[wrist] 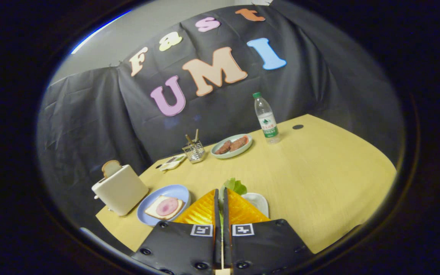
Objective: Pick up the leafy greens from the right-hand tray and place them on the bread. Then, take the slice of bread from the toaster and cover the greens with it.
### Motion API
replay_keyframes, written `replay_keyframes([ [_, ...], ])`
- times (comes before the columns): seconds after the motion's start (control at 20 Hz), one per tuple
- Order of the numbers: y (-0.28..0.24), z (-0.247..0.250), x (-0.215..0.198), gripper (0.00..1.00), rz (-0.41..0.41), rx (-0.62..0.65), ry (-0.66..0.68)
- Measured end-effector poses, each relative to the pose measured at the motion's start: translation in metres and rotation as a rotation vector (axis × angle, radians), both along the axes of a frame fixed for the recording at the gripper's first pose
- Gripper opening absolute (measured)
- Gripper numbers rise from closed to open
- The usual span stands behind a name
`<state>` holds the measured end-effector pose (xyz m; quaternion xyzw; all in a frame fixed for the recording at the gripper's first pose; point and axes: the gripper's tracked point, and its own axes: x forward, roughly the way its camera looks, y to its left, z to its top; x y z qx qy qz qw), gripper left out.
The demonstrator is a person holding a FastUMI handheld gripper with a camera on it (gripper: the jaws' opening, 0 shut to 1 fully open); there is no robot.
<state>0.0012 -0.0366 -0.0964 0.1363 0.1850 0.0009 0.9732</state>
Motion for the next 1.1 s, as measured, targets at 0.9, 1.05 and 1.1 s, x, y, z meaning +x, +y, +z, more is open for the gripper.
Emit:
replay_keyframes([
  [0.9,0.227,-0.020,0.066,0.05,0.325,0.308,-0.019],
  [1.05,0.224,-0.058,0.078,0.05,0.264,0.318,0.081],
  [1.1,0.220,-0.066,0.080,0.05,0.242,0.302,0.110],
])
